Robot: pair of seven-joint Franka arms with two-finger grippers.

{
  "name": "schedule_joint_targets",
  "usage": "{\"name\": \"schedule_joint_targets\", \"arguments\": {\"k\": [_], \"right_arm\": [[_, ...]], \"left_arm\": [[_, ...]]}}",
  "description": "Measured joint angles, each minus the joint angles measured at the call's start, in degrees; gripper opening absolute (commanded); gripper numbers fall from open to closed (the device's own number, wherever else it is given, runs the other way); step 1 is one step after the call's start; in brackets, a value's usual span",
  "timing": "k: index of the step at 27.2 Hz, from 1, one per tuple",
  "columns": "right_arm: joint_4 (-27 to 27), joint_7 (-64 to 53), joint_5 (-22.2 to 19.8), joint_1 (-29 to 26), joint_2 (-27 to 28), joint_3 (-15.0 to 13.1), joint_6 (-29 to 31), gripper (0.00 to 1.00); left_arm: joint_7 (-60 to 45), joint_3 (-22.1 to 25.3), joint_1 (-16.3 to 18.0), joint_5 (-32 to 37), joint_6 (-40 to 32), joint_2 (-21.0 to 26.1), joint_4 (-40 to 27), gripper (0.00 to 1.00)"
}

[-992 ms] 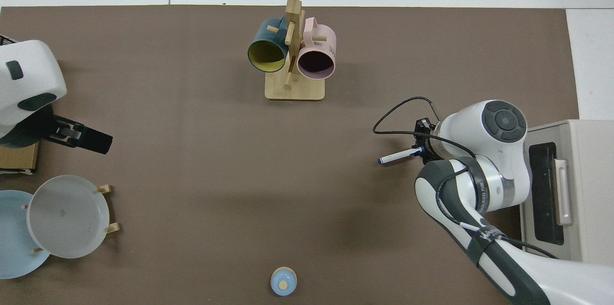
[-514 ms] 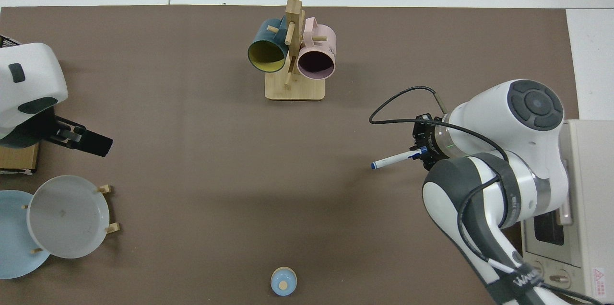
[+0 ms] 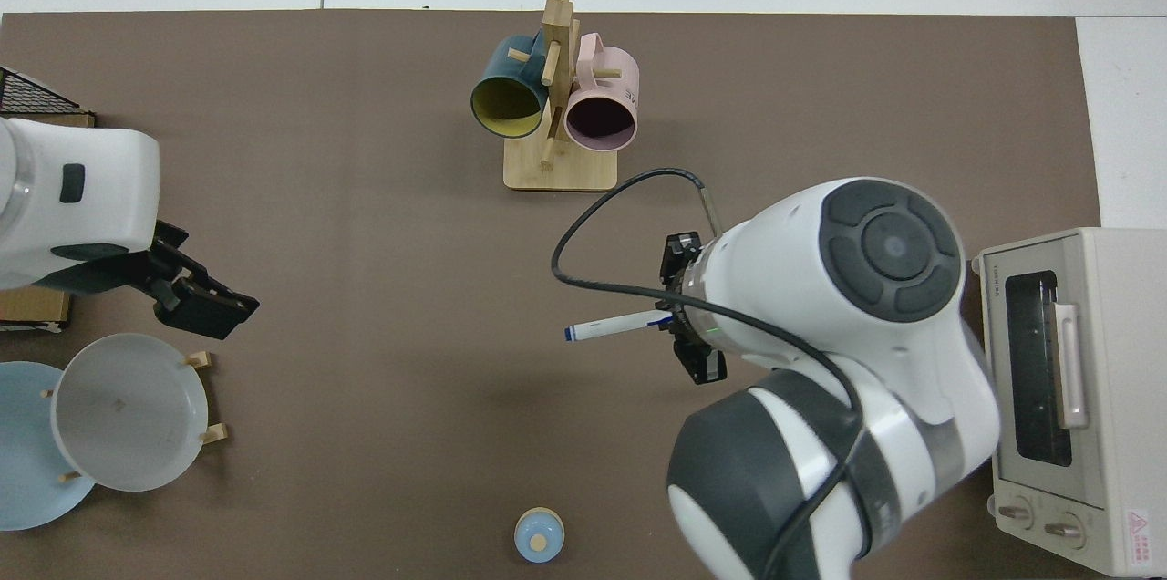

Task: Put markers into pen holder
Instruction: 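Lift the marker with the right gripper while the left gripper approaches, then grasp the marker with the left gripper from the right gripper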

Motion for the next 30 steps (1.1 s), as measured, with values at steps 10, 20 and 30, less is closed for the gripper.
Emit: {"name": "schedule_joint_targets", "arguments": {"k": [10,20,30], "right_arm": [[1.02,6.03,4.26,7.78,0.13,0.08,5.99,0.00],[1.17,9.62,5.25,11.21,1.34,0.07,12.15,0.00],[1.20,9.63,5.53,11.18,2.00,-0.27,12.84,0.00]], "left_arm": [[21.77,-0.32,-1.50,-6.89,4.58,-5.46,-10.62,0.97],[24.67,-1.20,-12.07,-7.08,14.68,-6.00,-17.46,0.96],[22.66,-1.36,-15.75,-7.09,21.32,-6.00,-19.29,0.77]]}}
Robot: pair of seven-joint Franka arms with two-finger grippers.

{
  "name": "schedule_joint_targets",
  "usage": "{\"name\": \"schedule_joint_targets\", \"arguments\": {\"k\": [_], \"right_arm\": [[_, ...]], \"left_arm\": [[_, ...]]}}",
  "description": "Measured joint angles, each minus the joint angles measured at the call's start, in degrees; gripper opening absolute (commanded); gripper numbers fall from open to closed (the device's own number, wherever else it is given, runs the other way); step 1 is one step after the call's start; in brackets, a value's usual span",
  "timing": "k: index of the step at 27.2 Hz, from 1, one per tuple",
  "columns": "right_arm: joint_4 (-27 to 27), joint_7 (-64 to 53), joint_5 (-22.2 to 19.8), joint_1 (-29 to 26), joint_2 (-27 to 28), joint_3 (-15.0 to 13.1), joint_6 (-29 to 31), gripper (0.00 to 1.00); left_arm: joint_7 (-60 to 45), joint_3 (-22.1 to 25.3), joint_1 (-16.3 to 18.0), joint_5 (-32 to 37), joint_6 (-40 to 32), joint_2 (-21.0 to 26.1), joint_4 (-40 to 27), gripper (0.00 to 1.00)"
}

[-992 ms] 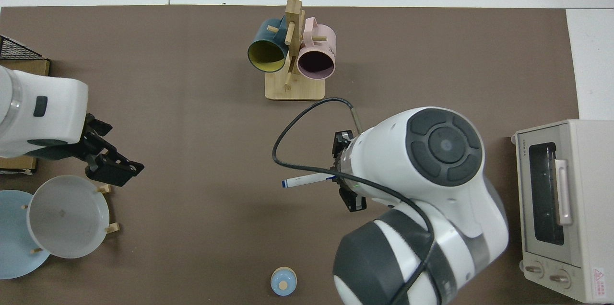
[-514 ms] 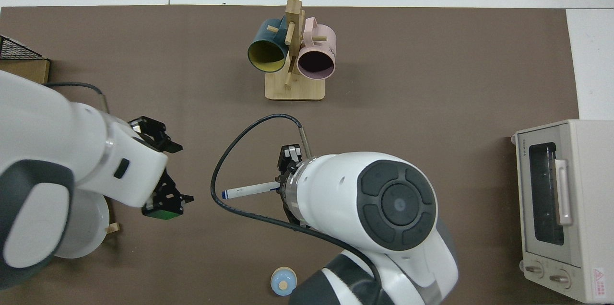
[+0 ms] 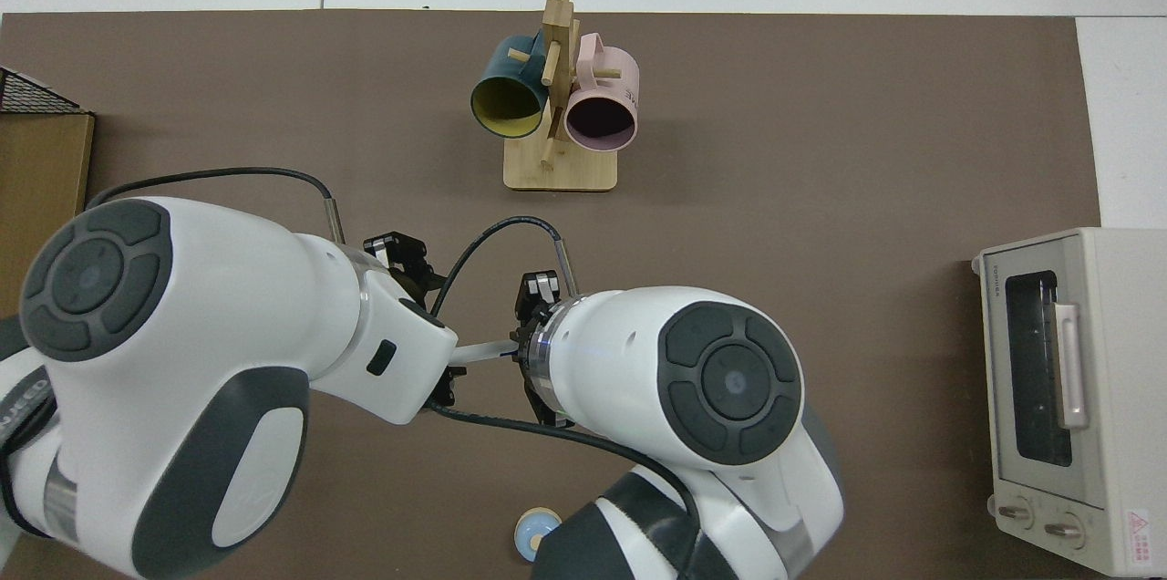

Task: Put markers into pen holder
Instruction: 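Grasp the marker with the left gripper from the right gripper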

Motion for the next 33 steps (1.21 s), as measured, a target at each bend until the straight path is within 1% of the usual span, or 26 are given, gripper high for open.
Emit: {"name": "schedule_joint_targets", "arguments": {"k": [1,4,5,7,9,12,14,21,22,23,24,25,27,28,33], "right_arm": [[0.00,0.00,0.02,0.00,0.00,-0.02,0.00,0.00],[0.01,0.00,0.11,-0.03,0.00,-0.10,0.00,0.00],[0.01,0.00,0.12,-0.06,0.00,-0.14,0.00,0.00],[0.01,0.00,0.14,-0.13,0.01,-0.20,0.00,0.00],[0.00,0.00,0.15,-0.18,0.03,-0.26,0.00,0.00],[0.00,0.00,0.16,-0.20,0.05,-0.34,0.05,0.00],[0.01,0.00,0.16,-0.25,0.16,-0.46,0.36,0.00],[0.02,-0.20,0.16,-0.30,0.47,-0.69,0.72,0.00],[0.02,-0.20,0.16,-0.30,0.47,-0.69,0.72,0.06],[0.02,-0.19,0.16,-0.30,0.47,-0.69,0.72,0.26],[0.02,-0.19,0.16,-0.31,0.47,-0.69,0.72,0.41],[0.02,-0.19,0.17,-0.32,0.47,-0.69,0.72,0.54],[0.02,0.04,0.19,-0.47,0.49,-0.70,0.75,0.88],[0.02,0.13,0.19,-0.69,0.49,-0.70,0.71,1.00],[0.02,0.14,0.19,-3.24,0.51,-0.73,0.36,1.00]], "left_arm": [[-0.10,-0.02,-0.16,0.00,0.06,0.00,0.00,0.73],[-0.40,-0.06,-0.52,0.00,0.26,0.00,-0.01,0.71],[-0.50,-0.06,-0.65,0.00,0.27,0.00,-0.01,0.69],[-0.54,-0.09,-0.81,0.00,0.27,0.00,-0.04,0.53],[-0.63,-0.20,-0.84,0.00,0.27,0.00,-0.06,0.44],[-0.66,-0.58,-0.86,-0.03,0.17,-0.01,-0.10,0.23],[-0.72,-0.94,-0.88,-0.08,0.00,-0.08,-0.16,0.00],[-0.62,-1.34,-0.90,-0.02,-0.10,-0.14,-0.32,0.00],[-0.62,-1.34,-0.90,-0.02,-0.10,-0.14,-0.32,0.00],[-0.62,-1.33,-0.90,-0.02,-0.10,-0.14,-0.32,0.00],[-0.63,-1.33,-0.90,-0.03,-0.10,-0.14,-0.32,0.00],[-0.72,-1.33,-0.90,-0.04,-0.10,-0.14,-0.32,0.00],[-1.32,-1.33,-0.90,-0.10,-0.09,-0.14,-0.32,0.00],[-1.81,-1.29,-0.90,-0.10,-0.07,-0.13,-0.33,0.00],[-2.77,-0.90,-0.87,-0.09,-0.07,-0.14,-0.33,0.00]]}}
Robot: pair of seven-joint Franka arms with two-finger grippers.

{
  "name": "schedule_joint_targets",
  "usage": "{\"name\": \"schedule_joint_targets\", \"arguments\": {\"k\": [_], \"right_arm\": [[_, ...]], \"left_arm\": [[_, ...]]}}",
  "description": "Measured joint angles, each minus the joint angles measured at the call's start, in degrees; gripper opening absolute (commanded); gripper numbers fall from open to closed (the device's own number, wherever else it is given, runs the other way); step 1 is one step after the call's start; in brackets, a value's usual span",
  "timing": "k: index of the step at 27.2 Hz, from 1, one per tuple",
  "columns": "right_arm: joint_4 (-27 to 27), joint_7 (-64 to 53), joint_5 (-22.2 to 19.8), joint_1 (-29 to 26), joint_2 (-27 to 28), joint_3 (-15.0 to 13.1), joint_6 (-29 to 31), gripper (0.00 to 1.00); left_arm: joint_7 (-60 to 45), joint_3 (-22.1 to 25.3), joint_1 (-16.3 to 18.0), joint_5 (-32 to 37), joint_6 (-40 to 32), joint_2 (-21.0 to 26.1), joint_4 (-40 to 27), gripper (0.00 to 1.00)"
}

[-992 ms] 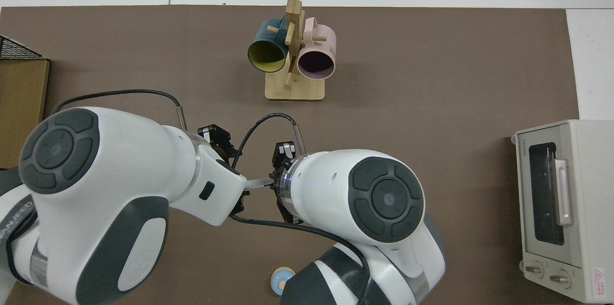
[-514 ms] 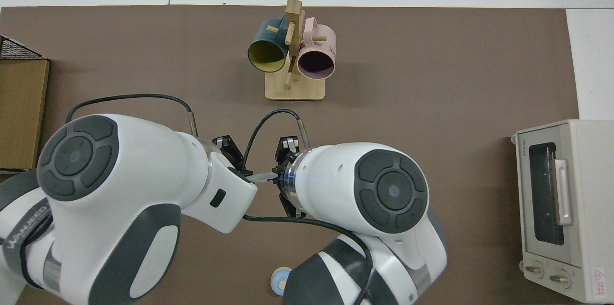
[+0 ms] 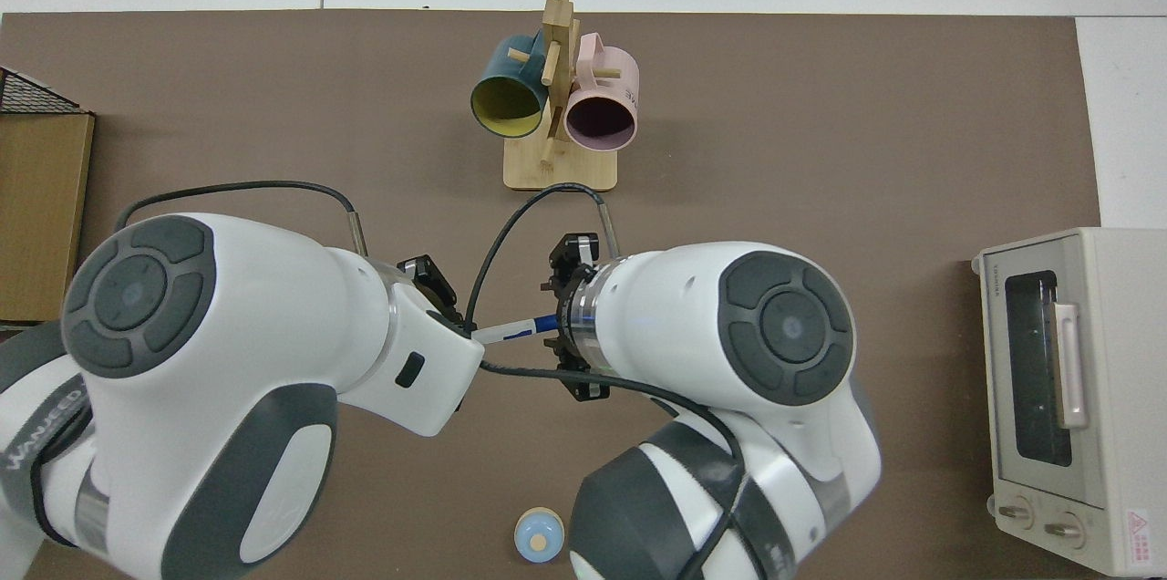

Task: Put markers into pen holder
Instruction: 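Grasp the marker with the left gripper from the right gripper, then open the right gripper and withdraw while the left gripper holds marker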

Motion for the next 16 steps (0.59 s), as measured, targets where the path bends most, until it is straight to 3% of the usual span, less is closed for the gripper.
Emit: {"name": "schedule_joint_targets", "arguments": {"k": [6,16], "right_arm": [[0.06,-6.02,-0.02,-3.67,-0.08,-0.05,-3.34,1.00],[0.23,-38.23,-1.82,-12.70,-2.19,-0.49,-12.93,1.00]], "left_arm": [[-1.04,0.26,0.04,0.03,0.00,0.00,0.00,0.00],[-4.25,0.46,0.07,1.71,-0.51,0.00,-0.14,0.00]]}}
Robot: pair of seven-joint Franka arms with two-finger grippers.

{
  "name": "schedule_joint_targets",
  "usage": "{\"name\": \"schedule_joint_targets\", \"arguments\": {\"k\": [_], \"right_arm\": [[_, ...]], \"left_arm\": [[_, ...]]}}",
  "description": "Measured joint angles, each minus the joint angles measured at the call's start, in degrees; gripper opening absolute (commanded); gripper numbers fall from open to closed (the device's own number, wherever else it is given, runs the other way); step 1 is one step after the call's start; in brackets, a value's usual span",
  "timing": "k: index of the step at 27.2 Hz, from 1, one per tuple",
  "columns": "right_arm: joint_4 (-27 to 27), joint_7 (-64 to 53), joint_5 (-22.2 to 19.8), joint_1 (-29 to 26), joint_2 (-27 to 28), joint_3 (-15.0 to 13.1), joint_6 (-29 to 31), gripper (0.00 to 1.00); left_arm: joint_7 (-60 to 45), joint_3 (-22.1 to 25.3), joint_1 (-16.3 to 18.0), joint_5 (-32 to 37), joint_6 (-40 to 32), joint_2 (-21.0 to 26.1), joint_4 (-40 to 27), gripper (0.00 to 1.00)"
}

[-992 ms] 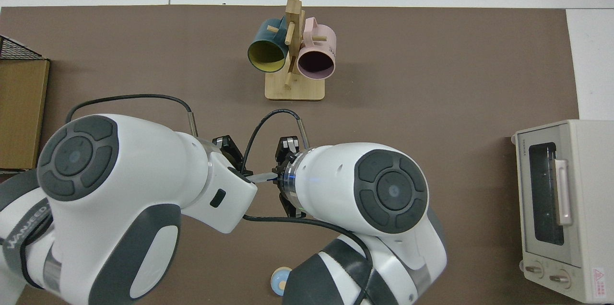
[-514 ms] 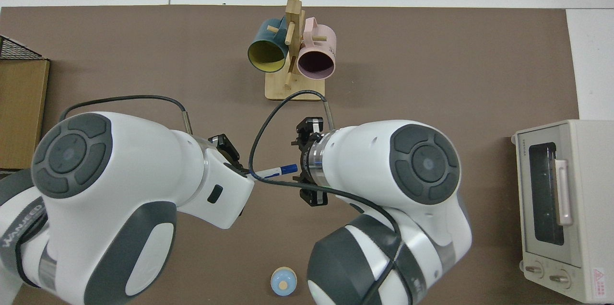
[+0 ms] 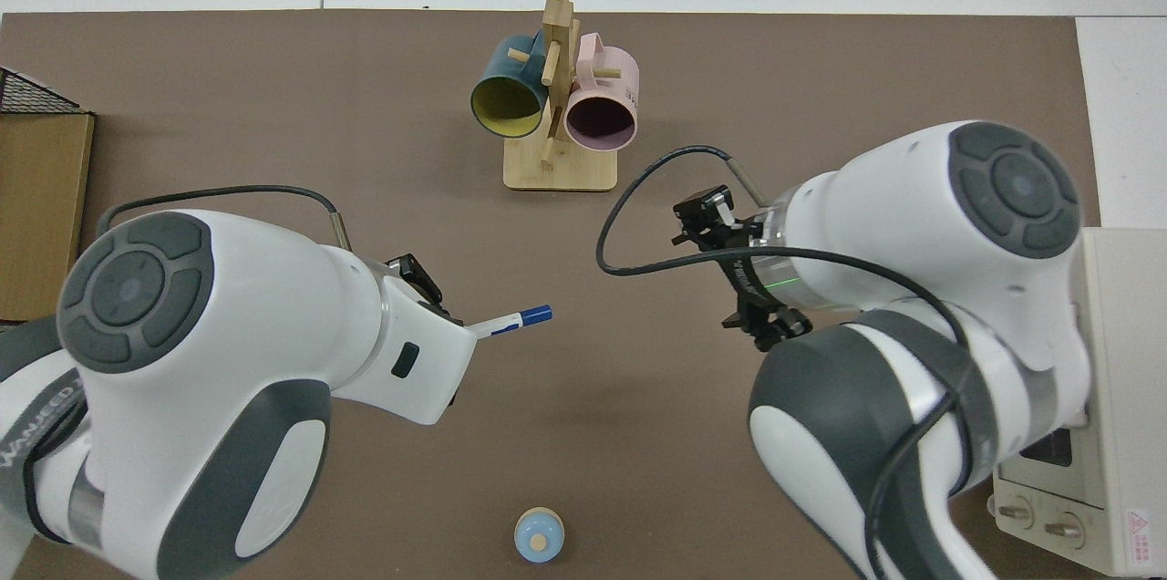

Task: Put markers into pen holder
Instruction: 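Open the right gripper and withdraw while the left gripper holds marker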

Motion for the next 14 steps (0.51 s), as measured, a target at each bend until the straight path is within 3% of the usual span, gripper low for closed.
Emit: {"name": "schedule_joint_targets", "arguments": {"k": [7,14], "right_arm": [[0.00,-25.87,-5.23,-7.49,-0.71,-0.24,-2.93,1.00],[0.16,-43.30,-7.28,-9.16,-2.52,-0.31,-5.63,1.00]], "left_arm": [[-3.49,-0.23,-0.03,5.50,-1.77,-0.02,-0.02,0.00],[-4.27,0.12,0.01,12.69,-3.19,-0.28,0.02,0.00]]}}
